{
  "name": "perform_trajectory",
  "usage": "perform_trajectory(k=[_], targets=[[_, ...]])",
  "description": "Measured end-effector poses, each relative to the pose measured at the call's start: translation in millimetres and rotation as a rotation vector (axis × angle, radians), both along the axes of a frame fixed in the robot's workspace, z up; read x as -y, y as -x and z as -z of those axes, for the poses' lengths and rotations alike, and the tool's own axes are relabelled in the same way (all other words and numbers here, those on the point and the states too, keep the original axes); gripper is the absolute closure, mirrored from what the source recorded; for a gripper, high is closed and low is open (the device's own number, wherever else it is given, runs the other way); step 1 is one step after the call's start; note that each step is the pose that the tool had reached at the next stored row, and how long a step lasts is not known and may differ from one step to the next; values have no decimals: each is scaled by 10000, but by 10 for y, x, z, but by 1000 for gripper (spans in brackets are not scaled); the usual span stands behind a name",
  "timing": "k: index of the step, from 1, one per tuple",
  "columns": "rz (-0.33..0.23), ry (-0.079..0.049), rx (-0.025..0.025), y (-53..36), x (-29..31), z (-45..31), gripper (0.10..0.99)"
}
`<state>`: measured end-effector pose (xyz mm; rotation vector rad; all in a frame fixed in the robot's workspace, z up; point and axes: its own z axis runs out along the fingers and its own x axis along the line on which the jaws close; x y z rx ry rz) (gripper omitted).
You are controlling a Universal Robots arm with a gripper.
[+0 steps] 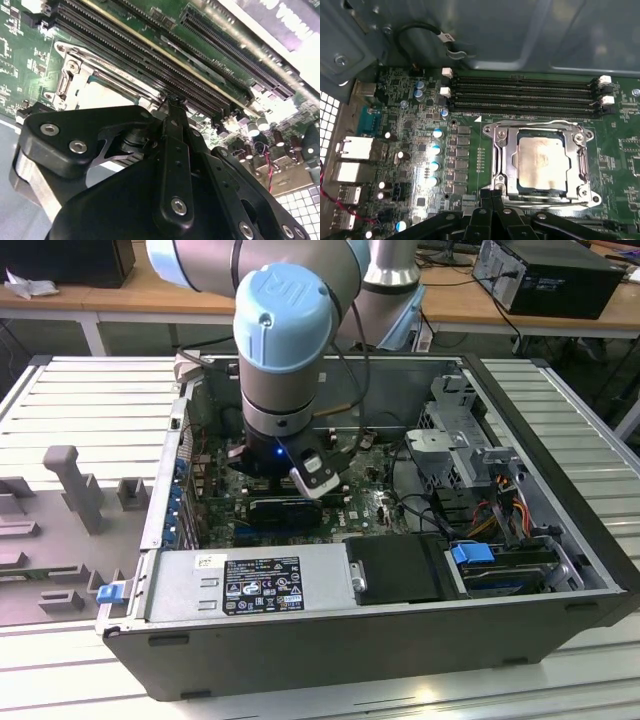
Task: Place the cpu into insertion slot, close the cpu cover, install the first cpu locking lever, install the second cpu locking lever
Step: 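Install the second cpu locking lever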
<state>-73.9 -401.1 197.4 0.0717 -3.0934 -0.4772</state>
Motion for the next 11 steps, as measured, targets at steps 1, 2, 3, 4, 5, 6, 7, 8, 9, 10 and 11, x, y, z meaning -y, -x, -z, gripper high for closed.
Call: perform_trajectory(k=[1,2,3,4,5,6,7,8,9,10,11], targets=[[0,-55,0,9,-3,8,980],[0,-87,2,16,-5,15,980],[0,-132,1,28,-7,28,980],[1,-157,1,36,-7,33,980],[0,-182,0,42,-7,33,980],[-1,-181,0,43,-7,23,980],[-2,-186,2,43,-7,4,980],[-1,-184,1,44,-7,-35,980],[0,-184,0,45,-7,-64,980],[0,-175,0,44,-7,-131,980],[0,-174,0,45,-7,-210,980]])
